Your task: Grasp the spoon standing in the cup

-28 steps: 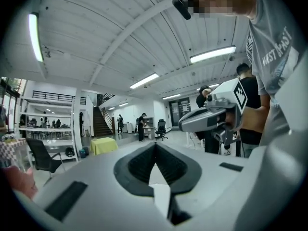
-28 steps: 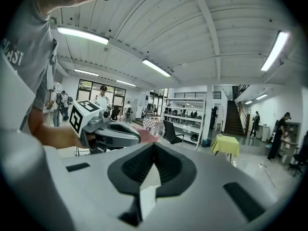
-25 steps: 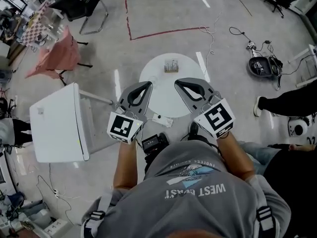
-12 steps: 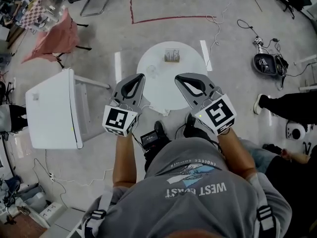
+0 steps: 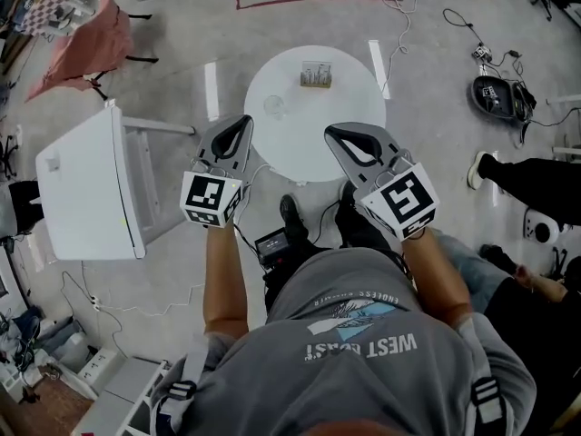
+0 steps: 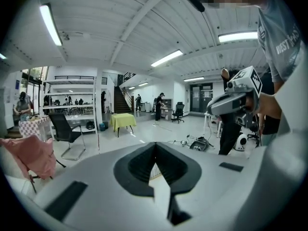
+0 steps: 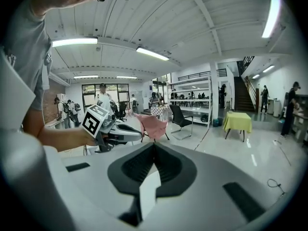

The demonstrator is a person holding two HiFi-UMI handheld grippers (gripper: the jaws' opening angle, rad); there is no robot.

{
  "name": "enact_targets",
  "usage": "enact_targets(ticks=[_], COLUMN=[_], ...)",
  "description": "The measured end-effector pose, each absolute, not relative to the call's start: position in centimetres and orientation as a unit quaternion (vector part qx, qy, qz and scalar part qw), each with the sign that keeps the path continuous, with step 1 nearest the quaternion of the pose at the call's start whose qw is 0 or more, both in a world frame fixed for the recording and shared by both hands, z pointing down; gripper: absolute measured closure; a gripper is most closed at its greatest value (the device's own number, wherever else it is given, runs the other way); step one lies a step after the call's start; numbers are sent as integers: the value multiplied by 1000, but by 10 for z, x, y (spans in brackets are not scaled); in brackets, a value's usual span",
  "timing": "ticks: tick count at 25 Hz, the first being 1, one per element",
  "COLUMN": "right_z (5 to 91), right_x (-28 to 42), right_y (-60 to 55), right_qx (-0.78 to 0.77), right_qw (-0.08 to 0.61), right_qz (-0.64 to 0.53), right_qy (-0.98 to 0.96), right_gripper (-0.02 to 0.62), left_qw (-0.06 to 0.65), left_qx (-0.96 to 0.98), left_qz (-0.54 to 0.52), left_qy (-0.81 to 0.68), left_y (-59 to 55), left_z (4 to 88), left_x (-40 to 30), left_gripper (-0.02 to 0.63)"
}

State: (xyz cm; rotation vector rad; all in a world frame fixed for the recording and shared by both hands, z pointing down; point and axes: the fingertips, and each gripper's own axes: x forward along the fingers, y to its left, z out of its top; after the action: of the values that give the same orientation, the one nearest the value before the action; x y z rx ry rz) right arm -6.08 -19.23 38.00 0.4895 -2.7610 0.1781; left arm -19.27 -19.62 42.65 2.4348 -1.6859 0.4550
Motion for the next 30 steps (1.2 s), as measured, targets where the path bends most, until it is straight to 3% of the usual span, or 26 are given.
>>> enact_targets(ticks=[30], right_z=[455], right_x=[-62], right_y=[-206], right_qx=[156], right_qw=[210], right_qz=[128], right_qy=[-957], right_gripper=[592], left_qw=[152], left_qx=[798], left_qz=[206], left_qy=[-546], left_y=[-264], left_z=[543], left_x=[-210], left_gripper=[601])
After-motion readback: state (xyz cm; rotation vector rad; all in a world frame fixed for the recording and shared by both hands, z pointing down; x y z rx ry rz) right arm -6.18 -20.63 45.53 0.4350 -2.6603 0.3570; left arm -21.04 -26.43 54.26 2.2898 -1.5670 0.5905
